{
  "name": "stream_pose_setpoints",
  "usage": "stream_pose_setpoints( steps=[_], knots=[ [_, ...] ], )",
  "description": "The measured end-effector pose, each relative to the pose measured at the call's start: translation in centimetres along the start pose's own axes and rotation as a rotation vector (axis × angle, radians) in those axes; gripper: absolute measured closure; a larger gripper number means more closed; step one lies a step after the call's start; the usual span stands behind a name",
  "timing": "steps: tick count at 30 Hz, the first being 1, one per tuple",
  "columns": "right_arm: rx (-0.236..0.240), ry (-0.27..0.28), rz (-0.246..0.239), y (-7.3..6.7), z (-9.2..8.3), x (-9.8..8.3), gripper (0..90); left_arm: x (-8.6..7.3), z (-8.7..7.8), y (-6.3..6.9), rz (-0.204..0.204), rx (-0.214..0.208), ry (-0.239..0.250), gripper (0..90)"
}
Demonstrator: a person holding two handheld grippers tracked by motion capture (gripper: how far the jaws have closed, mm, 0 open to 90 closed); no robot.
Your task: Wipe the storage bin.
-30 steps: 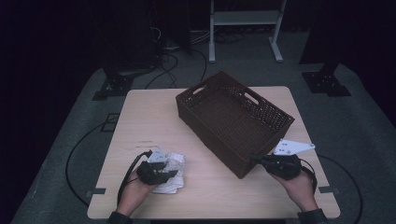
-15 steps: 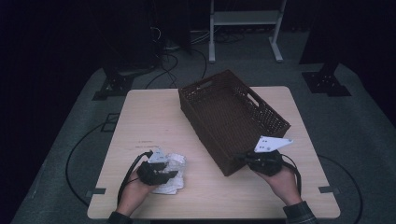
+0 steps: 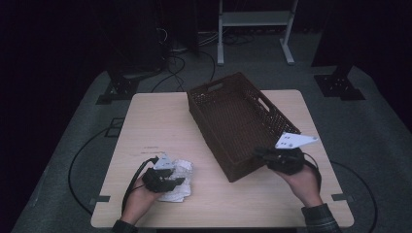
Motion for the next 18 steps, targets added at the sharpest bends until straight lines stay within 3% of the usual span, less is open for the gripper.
stream_pose_setpoints(
  steps=[2,3,4,7,8,12,16,17,18],
  knots=[
    [-0.055,-0.007,0.011,1.7,-1.3,-0.4,72.9,0.0,0.0,0.0,0.0,-0.001,-0.001,68.1],
    [-0.055,-0.007,0.011,1.7,-1.3,-0.4,72.9,0.0,0.0,0.0,0.001,-0.001,0.0,68.1],
    [-0.087,-0.016,0.013,2.9,-2.0,-0.7,72.5,0.0,0.1,0.0,-0.003,-0.001,-0.001,68.1],
    [-0.119,-0.03,0.014,4.0,-2.5,-0.9,71.7,0.0,0.1,0.0,-0.001,0.001,-0.003,68.1],
    [-0.151,-0.044,0.025,5.3,-3.1,-1.3,71.0,0.0,0.1,0.0,-0.002,0.0,-0.003,68.1],
    [-0.197,-0.069,0.049,6.9,-3.7,-1.8,71.0,0.0,0.1,0.0,0.002,0.0,-0.007,68.1],
    [-0.268,-0.116,0.088,9.9,-4.4,-3.0,70.1,0.0,0.2,0.0,0.002,0.0,-0.008,68.0],
    [-0.268,-0.116,0.088,9.9,-4.4,-3.0,70.1,0.0,0.3,0.0,0.001,-0.002,-0.007,68.0],
    [-0.28,-0.133,0.107,10.9,-4.5,-3.5,70.0,0.0,0.3,0.1,0.004,-0.001,-0.008,68.1]
  ],
)
Point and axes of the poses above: each handheld gripper's, and its own axes: z roughly forward along the jaws, x roughly out of its top, y roughly to its right, the point moved 1 cm from there along z, roughly forward along the jaws, and after that the axes turned 13 degrees about -z, right-handed, at the moved point
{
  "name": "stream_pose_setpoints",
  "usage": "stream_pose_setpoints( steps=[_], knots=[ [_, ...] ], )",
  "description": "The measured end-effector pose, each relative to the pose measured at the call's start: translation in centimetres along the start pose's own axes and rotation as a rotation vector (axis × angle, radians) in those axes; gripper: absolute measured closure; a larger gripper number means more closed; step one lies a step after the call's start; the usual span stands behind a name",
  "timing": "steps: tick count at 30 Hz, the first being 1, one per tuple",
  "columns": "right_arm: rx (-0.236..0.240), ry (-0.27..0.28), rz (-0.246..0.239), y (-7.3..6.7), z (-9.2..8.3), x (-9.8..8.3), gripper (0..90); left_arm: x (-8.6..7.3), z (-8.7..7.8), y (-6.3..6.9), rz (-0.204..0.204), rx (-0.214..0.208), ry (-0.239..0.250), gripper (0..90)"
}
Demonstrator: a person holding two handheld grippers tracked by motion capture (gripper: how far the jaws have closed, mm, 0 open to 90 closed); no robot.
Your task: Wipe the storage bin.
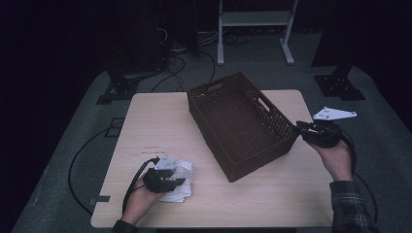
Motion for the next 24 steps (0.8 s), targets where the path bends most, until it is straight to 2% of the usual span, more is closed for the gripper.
stream_pose_setpoints(
  steps=[1,3,4,7,13,15,16,17,19,24],
  knots=[
    [0.0,0.0,0.0,0.0,0.0,0.0,70.0,0.0,0.0,0.0,0.0,0.0,0.0,68.1],
    [-0.008,-0.019,0.025,1.3,0.5,-0.4,70.1,0.0,0.0,-0.1,0.008,0.002,-0.009,68.1],
    [-0.008,-0.019,0.025,1.3,0.5,-0.4,70.1,0.0,0.0,-0.1,0.008,0.002,-0.009,68.0],
    [0.013,-0.039,0.042,2.1,1.5,-1.0,70.1,0.0,0.0,0.0,0.003,0.001,-0.009,68.0],
    [0.034,-0.063,0.063,2.2,3.0,-1.5,70.2,0.0,0.0,0.0,0.004,0.001,-0.009,68.1],
    [0.037,-0.077,0.07,2.3,3.5,-1.6,72.7,0.0,0.0,0.0,0.004,0.001,-0.008,68.1],
    [0.05,-0.082,0.069,2.2,4.0,-1.8,78.4,-0.1,0.0,0.0,0.003,0.001,-0.009,68.1],
    [0.048,-0.085,0.068,2.1,4.2,-1.8,78.9,-0.1,0.0,0.0,0.003,0.001,-0.01,68.1],
    [0.034,-0.079,0.072,1.9,4.3,-1.8,79.7,0.0,0.0,0.0,0.003,0.001,-0.01,68.1],
    [0.038,-0.071,0.088,1.5,4.3,-1.8,79.8,0.0,0.1,0.1,0.014,0.001,-0.016,68.1]
  ],
)
Point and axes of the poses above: each handheld gripper's, and its own axes: z roughly forward along the jaws, x roughly out of its top, y roughly to its right, the point moved 1 cm from there along z, roughly forward along the jaws, and after that the axes turned 13 degrees about -z, right-handed, at the moved point
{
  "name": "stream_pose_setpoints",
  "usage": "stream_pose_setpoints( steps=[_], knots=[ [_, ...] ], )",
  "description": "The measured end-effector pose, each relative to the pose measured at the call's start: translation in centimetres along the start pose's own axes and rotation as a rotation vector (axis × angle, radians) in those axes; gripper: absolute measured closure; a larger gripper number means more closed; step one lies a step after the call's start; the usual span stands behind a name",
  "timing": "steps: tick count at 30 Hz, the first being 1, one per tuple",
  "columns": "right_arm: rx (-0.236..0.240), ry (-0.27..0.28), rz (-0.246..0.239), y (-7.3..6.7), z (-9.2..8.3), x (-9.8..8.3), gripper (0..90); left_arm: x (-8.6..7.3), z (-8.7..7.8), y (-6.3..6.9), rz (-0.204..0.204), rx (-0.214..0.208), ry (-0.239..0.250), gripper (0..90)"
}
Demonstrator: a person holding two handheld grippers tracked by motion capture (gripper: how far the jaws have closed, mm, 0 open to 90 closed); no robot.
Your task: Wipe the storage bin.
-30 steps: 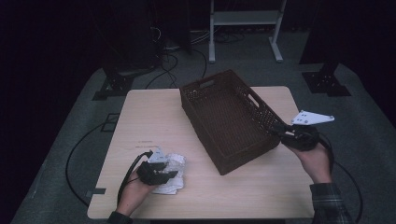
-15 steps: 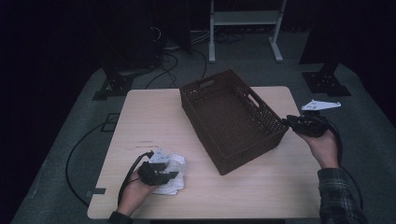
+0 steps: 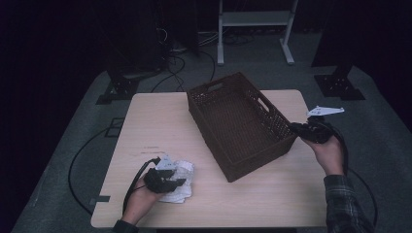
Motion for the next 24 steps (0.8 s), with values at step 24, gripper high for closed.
stream_pose_setpoints(
  steps=[24],
  knots=[
    [0.125,0.103,-0.074,-6.4,-1.0,2.1,70.1,-0.2,-0.4,-0.4,-0.021,0.013,0.013,68.2]
  ],
)
Point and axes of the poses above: each handheld gripper's, and its own axes: z roughly forward along the jaws, x roughly out of its top, y roughly to its right, the point moved 1 cm from there along z, roughly forward along the jaws, and after that the axes turned 13 degrees about -z, right-handed, at the moved point
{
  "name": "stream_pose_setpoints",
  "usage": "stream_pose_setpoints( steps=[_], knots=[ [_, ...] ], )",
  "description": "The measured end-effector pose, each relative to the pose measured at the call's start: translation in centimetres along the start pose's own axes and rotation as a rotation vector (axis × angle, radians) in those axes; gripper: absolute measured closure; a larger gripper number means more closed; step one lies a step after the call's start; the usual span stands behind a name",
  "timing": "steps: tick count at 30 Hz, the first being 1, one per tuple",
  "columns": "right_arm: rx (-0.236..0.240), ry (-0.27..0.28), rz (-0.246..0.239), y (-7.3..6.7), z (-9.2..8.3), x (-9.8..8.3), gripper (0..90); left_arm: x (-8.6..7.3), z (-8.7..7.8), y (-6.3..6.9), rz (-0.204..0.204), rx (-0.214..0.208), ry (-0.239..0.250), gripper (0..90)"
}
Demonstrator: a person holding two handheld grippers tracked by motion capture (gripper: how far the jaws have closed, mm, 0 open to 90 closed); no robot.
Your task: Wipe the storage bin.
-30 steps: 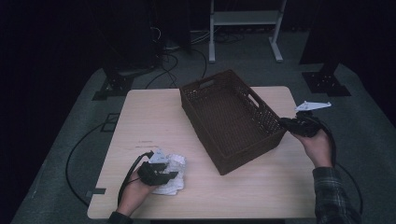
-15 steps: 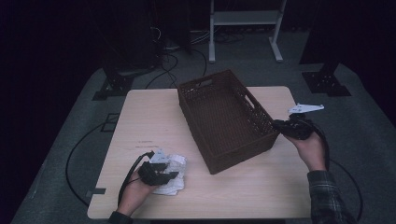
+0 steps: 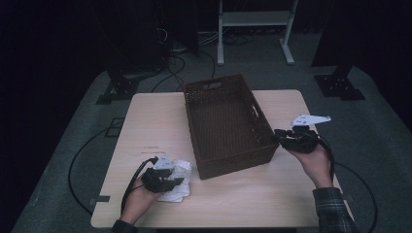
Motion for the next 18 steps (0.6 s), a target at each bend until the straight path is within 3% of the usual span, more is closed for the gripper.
stream_pose_setpoints(
  steps=[4,7,13,18],
  knots=[
    [-0.011,0.016,-0.029,0.0,-1.1,-0.1,77.2,0.0,0.0,-0.1,-0.001,0.002,-0.001,68.2],
    [-0.01,0.01,-0.036,0.3,-1.7,-1.2,85.7,0.0,-0.1,0.0,-0.002,0.003,0.001,68.2],
    [0.012,-0.003,-0.031,0.7,-1.2,-2.5,88.5,-0.2,-0.2,0.0,-0.004,0.007,0.004,68.2],
    [0.051,0.017,-0.039,0.4,-1.0,-3.0,89.5,-0.9,-1.0,-0.3,-0.03,0.025,0.015,68.2]
  ],
)
Point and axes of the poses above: each handheld gripper's, and its own axes: z roughly forward along the jaws, x roughly out of its top, y roughly to its right, the point moved 1 cm from there along z, roughly forward along the jaws, and after that the axes turned 13 degrees about -z, right-handed, at the moved point
